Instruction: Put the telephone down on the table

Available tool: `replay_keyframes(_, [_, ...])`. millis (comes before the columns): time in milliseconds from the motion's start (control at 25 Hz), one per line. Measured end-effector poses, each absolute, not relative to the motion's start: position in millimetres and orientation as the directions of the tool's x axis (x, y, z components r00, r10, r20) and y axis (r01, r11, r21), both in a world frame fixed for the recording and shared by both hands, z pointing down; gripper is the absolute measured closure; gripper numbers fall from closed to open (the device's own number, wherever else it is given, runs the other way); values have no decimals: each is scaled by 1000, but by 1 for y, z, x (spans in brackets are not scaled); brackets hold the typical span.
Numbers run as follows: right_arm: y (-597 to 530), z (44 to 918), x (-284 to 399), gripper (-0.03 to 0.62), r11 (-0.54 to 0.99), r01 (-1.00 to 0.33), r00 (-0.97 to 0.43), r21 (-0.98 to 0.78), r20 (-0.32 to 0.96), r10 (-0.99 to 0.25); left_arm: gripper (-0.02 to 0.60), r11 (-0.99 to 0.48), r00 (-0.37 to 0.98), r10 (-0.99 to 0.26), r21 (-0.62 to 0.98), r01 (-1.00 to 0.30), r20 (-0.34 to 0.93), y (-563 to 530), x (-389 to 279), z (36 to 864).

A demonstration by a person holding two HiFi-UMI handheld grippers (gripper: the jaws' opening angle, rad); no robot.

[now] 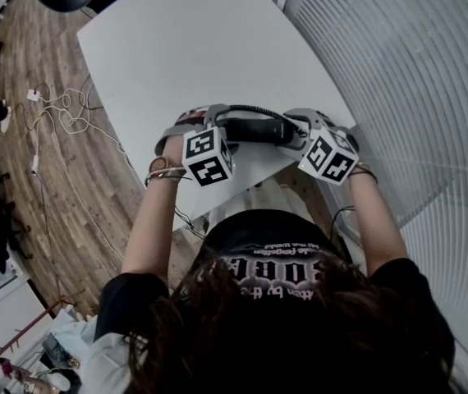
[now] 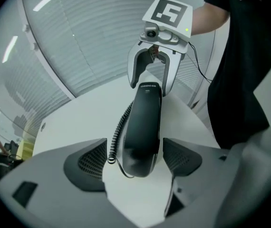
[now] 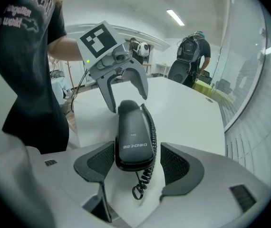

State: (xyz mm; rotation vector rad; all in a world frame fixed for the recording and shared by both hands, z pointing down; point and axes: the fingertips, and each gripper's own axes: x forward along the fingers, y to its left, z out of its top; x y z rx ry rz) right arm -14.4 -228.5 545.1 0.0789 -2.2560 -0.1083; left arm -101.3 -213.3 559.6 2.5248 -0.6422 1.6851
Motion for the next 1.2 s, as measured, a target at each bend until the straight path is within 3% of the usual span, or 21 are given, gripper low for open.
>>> replay_keyframes(360, [-234,499,-6,306,984,-167,-706,65,688,-166,329,-802,422,-512,-240,-547,748,-222,-96,483])
replay_keyframes(600, [-240,457,-4,489,953,-287,-765,100,574,-291,444,-703,414,-652,-302,-644,635,-219,-84,446])
replay_keyframes(760, [-234,438,-4,534,933,-350,-795,86,500,-344,526,-622,424,-736,-278,-732,527,-214,-76,425])
replay_keyframes(1000, [-219,415,1,556,905,-422,-821,46,403,-404,578,-509,410,-829,-212,-834,380,-198,-67,383])
replay_keyframes(1200, [-195,387,0,559,912,-408,-857,40,329,-397,578,-399,348,-889,-129,-908,299,-185,-67,356])
